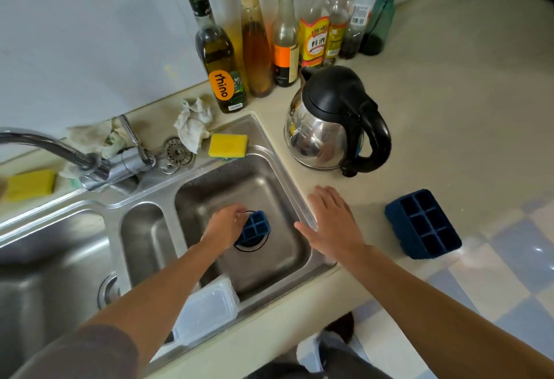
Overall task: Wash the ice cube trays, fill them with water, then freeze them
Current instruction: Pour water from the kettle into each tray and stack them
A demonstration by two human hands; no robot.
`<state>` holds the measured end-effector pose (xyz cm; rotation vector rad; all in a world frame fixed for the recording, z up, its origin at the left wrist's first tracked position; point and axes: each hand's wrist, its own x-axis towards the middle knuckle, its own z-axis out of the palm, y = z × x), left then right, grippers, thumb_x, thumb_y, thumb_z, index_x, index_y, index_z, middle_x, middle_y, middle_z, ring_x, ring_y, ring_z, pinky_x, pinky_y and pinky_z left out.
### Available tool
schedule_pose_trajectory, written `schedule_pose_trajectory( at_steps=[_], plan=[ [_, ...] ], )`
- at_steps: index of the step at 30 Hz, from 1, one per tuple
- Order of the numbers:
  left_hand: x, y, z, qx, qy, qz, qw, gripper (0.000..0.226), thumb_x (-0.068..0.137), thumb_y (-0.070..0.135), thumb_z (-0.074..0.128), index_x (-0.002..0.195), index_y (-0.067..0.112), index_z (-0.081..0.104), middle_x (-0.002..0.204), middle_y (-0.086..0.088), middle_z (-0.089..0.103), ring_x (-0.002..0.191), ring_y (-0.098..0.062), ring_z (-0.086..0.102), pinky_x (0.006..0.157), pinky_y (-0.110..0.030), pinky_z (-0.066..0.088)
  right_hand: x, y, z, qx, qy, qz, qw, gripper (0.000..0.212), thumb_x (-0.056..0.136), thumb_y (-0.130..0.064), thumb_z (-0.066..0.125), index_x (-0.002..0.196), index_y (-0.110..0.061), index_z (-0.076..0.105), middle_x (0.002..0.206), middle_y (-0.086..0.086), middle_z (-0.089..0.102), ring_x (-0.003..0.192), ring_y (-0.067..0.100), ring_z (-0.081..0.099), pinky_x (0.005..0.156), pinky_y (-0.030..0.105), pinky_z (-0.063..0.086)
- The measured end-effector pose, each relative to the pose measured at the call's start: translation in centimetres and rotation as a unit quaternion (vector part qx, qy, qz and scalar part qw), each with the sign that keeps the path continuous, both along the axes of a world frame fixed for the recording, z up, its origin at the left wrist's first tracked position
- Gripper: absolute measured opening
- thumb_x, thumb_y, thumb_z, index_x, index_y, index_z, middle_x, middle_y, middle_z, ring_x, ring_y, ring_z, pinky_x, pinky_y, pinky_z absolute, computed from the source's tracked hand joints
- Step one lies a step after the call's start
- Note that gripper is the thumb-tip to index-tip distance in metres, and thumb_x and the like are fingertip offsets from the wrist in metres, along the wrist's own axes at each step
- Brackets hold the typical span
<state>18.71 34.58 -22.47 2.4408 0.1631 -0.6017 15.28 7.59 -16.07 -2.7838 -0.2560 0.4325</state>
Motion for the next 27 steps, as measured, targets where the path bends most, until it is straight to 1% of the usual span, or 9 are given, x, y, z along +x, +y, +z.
schedule_pose_trajectory(
  at_steps=[3, 6, 8, 11, 14, 16, 19, 22, 27],
  plan=[
    [-1.1, -1.0, 2.4, -0.038, -0.011, 0.035, 0.999, 0.021, 0.102, 0.025, 0.056, 0.117, 0.021, 0.07, 0.107, 0.004, 0.07, 0.1, -0.015, 0.066, 0.087, -0.032, 0.054, -0.9, -1.9, 3.1, 0.071, -0.05, -0.04, 0.995, 0.061, 0.1, -0.056, 0.045, 0.145, -0.015, 0.047, 0.16, 0.008, 0.036, 0.153, 0.025, 0.023, 0.124, 0.042, 0.023],
    [-1.5, -2.3, 4.6, -0.052, -0.045, 0.022, 0.997, 0.019, 0.1, 0.016, 0.056, 0.091, 0.029, 0.067, 0.087, 0.008, 0.066, 0.082, -0.013, 0.062, 0.075, -0.031, 0.05, -1.2, -3.8, 6.4, 0.192, -0.19, -0.139, 0.953, 0.046, 0.095, -0.056, 0.048, 0.113, -0.015, 0.062, 0.117, -0.006, 0.058, 0.113, 0.011, 0.051, 0.095, 0.03, 0.048],
    [-1.4, -3.5, 6.1, -0.043, -0.064, 0.01, 0.997, 0.027, 0.099, 0.013, 0.055, 0.079, 0.031, 0.056, 0.078, 0.008, 0.063, 0.072, -0.015, 0.059, 0.074, -0.04, 0.051, -0.3, -4.8, 8.6, 0.256, -0.235, -0.224, 0.91, 0.031, 0.091, -0.055, 0.056, 0.098, -0.024, 0.057, 0.099, -0.019, 0.052, 0.092, 0.002, 0.049, 0.079, 0.013, 0.042],
    [-1.5, -5.1, 7.7, -0.07, -0.087, 0.029, 0.993, 0.026, 0.1, 0.018, 0.057, 0.079, 0.034, 0.059, 0.077, 0.009, 0.065, 0.072, -0.011, 0.061, 0.078, -0.036, 0.053, 2.5, -6.0, 11.0, 0.324, -0.267, -0.316, 0.851, 0.036, 0.085, -0.055, 0.061, 0.096, -0.022, 0.053, 0.096, -0.012, 0.052, 0.087, 0.006, 0.05, 0.074, 0.01, 0.039],
    [-1.6, -6.0, 8.3, -0.116, -0.08, 0.05, 0.989, 0.018, 0.099, 0.02, 0.059, 0.084, 0.02, 0.067, 0.078, -0.001, 0.071, 0.08, -0.021, 0.069, 0.08, -0.037, 0.053, 5.7, -6.9, 11.9, 0.35, -0.224, -0.335, 0.846, 0.037, 0.089, -0.053, 0.063, 0.101, -0.018, 0.058, 0.097, -0.003, 0.06, 0.087, 0.012, 0.057, 0.073, 0.018, 0.046],
    [-1.6, -6.0, 8.6, -0.129, -0.078, 0.051, 0.987, 0.015, 0.099, 0.024, 0.061, 0.085, 0.029, 0.067, 0.079, 0.006, 0.072, 0.082, -0.015, 0.07, 0.082, -0.032, 0.053, 7.4, -7.1, 11.7, 0.367, -0.146, -0.316, 0.862, 0.036, 0.094, -0.052, 0.06, 0.089, -0.017, 0.063, 0.082, -0.003, 0.066, 0.076, 0.012, 0.062, 0.064, 0.018, 0.048],
    [-1.7, -5.7, 8.8, -0.142, -0.062, 0.03, 0.987, 0.019, 0.1, 0.02, 0.059, 0.084, 0.026, 0.067, 0.081, 0.001, 0.074, 0.081, -0.018, 0.071, 0.083, -0.036, 0.056, 8.8, -6.9, 10.9, 0.439, -0.063, -0.306, 0.842, 0.052, 0.1, -0.052, 0.053, 0.074, -0.009, 0.068, 0.066, 0.006, 0.068, 0.062, 0.015, 0.064, 0.065, 0.027, 0.054],
    [-1.8, -5.3, 8.8, -0.155, -0.036, 0.037, 0.987, 0.022, 0.101, 0.021, 0.056, 0.082, 0.027, 0.067, 0.083, -0.002, 0.076, 0.08, -0.018, 0.072, 0.081, -0.035, 0.055, 8.8, -6.4, 10.4, 0.474, -0.054, -0.314, 0.821, 0.062, 0.099, -0.059, 0.048, 0.057, -0.015, 0.063, 0.054, 0.009, 0.059, 0.053, 0.018, 0.058, 0.059, 0.023, 0.053],
    [-2.0, -5.5, 8.4, -0.224, 0.005, 0.095, 0.97, 0.021, 0.101, 0.016, 0.057, 0.084, 0.022, 0.069, 0.077, 0.001, 0.073, 0.067, -0.017, 0.069, 0.074, -0.032, 0.054, 7.1, -4.3, 10.1, 0.485, -0.065, -0.366, 0.792, 0.067, 0.098, -0.062, 0.047, 0.057, -0.009, 0.057, 0.046, 0.003, 0.051, 0.042, 0.016, 0.049, 0.045, 0.022, 0.046]
  ],
)
